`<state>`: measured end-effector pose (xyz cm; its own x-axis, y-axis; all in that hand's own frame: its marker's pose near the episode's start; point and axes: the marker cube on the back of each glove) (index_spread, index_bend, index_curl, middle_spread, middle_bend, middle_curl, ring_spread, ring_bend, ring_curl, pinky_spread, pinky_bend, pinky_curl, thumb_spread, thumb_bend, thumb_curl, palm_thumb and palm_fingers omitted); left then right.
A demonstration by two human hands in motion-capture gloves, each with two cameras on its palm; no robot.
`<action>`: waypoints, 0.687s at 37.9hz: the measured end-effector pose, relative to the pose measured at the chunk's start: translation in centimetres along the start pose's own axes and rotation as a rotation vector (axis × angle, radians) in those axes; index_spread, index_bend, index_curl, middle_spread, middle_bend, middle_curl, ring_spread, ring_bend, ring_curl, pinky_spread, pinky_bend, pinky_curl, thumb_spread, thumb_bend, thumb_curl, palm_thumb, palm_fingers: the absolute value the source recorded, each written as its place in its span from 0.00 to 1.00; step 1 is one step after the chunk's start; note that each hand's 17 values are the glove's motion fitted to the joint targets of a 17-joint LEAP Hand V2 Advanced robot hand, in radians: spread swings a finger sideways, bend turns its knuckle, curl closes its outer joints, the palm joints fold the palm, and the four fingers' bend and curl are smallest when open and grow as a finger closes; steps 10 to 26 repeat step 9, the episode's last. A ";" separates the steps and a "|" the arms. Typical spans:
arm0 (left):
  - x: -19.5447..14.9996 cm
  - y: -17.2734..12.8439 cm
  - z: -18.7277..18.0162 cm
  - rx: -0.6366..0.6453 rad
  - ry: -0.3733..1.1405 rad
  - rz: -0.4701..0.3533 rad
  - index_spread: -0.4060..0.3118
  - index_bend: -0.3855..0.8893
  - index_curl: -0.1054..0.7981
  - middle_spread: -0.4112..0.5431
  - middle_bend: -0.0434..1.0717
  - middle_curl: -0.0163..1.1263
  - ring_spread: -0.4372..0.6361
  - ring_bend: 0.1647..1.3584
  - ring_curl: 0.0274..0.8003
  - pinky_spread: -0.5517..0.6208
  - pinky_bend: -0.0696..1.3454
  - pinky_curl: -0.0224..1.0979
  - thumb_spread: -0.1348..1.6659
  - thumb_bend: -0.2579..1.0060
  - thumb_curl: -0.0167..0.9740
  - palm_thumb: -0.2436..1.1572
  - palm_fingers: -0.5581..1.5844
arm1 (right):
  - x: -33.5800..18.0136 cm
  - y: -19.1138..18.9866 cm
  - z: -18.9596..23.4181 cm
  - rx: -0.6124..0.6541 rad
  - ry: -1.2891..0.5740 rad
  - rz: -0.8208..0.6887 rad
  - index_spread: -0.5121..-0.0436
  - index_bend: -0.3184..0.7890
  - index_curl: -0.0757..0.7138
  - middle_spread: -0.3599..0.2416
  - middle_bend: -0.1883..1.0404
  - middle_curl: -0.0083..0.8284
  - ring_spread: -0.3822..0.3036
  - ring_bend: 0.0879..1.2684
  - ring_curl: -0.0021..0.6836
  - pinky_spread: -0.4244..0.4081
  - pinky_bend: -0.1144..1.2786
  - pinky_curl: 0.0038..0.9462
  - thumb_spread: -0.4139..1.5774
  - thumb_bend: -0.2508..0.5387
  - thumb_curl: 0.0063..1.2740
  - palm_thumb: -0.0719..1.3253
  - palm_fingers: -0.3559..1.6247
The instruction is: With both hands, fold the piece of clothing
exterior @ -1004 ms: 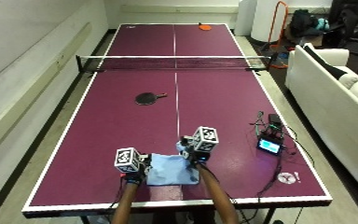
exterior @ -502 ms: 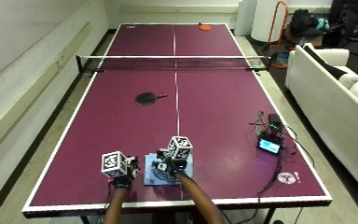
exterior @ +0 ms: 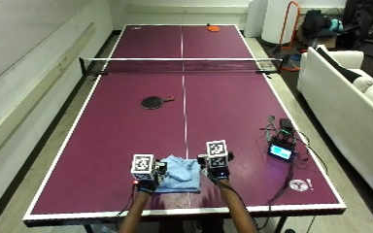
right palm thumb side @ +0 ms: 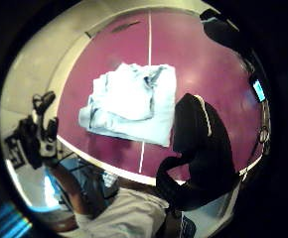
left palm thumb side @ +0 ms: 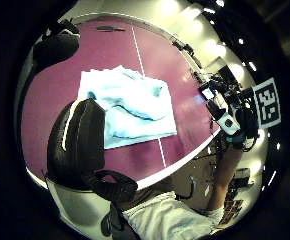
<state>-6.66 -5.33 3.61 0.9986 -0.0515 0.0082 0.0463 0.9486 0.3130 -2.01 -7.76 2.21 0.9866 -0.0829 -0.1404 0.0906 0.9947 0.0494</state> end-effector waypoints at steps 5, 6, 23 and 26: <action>2.7 2.6 0.1 -0.204 0.096 0.000 0.31 0.41 0.57 0.24 0.21 0.39 0.34 0.31 0.44 0.82 0.17 0.19 0.83 0.19 0.28 0.44 0.58 | 1.3 0.3 0.4 -0.027 -0.093 0.046 0.33 0.45 0.45 0.40 0.32 0.48 0.50 0.20 0.50 0.78 0.31 0.39 0.86 0.32 0.27 0.54 0.43; 3.0 2.7 0.0 -0.211 0.095 0.003 0.32 0.40 0.56 0.25 0.21 0.39 0.34 0.32 0.44 0.82 0.17 0.19 0.82 0.19 0.28 0.44 0.58 | 1.5 1.0 -0.1 -0.039 -0.108 0.054 0.33 0.44 0.46 0.41 0.31 0.48 0.51 0.19 0.49 0.79 0.31 0.39 0.86 0.32 0.27 0.54 0.43; 3.5 2.7 0.3 -0.216 0.101 0.011 0.33 0.40 0.55 0.26 0.21 0.39 0.35 0.32 0.44 0.81 0.17 0.20 0.82 0.19 0.28 0.43 0.58 | 1.7 2.0 -0.6 -0.064 -0.131 0.063 0.33 0.43 0.46 0.42 0.30 0.47 0.53 0.18 0.48 0.80 0.31 0.38 0.87 0.31 0.27 0.54 0.43; 3.5 2.7 0.3 -0.216 0.101 0.011 0.33 0.40 0.55 0.26 0.21 0.39 0.35 0.32 0.44 0.81 0.17 0.20 0.82 0.19 0.28 0.43 0.58 | 1.7 2.0 -0.6 -0.064 -0.131 0.063 0.33 0.43 0.46 0.42 0.30 0.47 0.53 0.18 0.48 0.80 0.31 0.38 0.87 0.31 0.27 0.54 0.43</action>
